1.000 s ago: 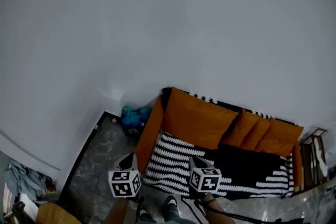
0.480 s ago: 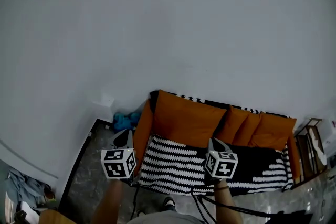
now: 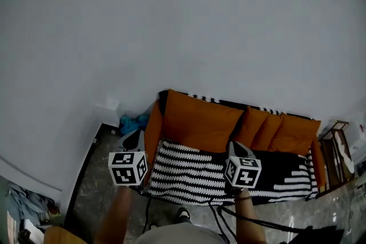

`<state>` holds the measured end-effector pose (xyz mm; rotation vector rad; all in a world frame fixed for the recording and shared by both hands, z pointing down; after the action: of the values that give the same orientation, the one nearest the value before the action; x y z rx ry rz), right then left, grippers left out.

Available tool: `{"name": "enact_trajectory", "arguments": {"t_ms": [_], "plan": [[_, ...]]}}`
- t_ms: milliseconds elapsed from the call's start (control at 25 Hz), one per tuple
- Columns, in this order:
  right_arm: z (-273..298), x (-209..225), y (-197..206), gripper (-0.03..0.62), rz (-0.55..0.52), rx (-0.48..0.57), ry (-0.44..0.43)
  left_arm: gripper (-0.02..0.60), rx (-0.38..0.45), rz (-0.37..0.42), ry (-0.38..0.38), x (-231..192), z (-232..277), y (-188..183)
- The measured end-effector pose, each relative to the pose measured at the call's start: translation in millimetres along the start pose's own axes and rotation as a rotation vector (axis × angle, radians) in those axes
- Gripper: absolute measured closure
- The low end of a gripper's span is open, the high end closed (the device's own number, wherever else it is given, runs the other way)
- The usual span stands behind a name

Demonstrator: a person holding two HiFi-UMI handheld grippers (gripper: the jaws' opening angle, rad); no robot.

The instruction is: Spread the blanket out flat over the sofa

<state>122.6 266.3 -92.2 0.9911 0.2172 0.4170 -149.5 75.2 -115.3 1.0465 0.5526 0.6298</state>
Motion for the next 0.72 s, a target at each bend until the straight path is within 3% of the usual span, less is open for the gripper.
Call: {"name": "enact_trajectory", "arguments": {"t_ms": [200,720], "plan": [[2,1,1,0.589,-0.002,-0.039,-0.013,0.591,-0.002,0.007,0.009,6,0,-1],[-9,-10,-8,0.589,0.018,0.003,-0.022,0.591,-0.011,-0.015,0.011,2,-2,6]]}}
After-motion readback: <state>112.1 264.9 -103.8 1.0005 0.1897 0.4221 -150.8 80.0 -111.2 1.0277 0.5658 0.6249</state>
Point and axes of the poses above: the fingertips, and each gripper's own axes: z forward along the fingers, x to its right, y out of its underside, the point moved 3 cm from there along -z, backward along the fingers, and after that the axes turned 8 degrees about -x, right-handed, at the moved point
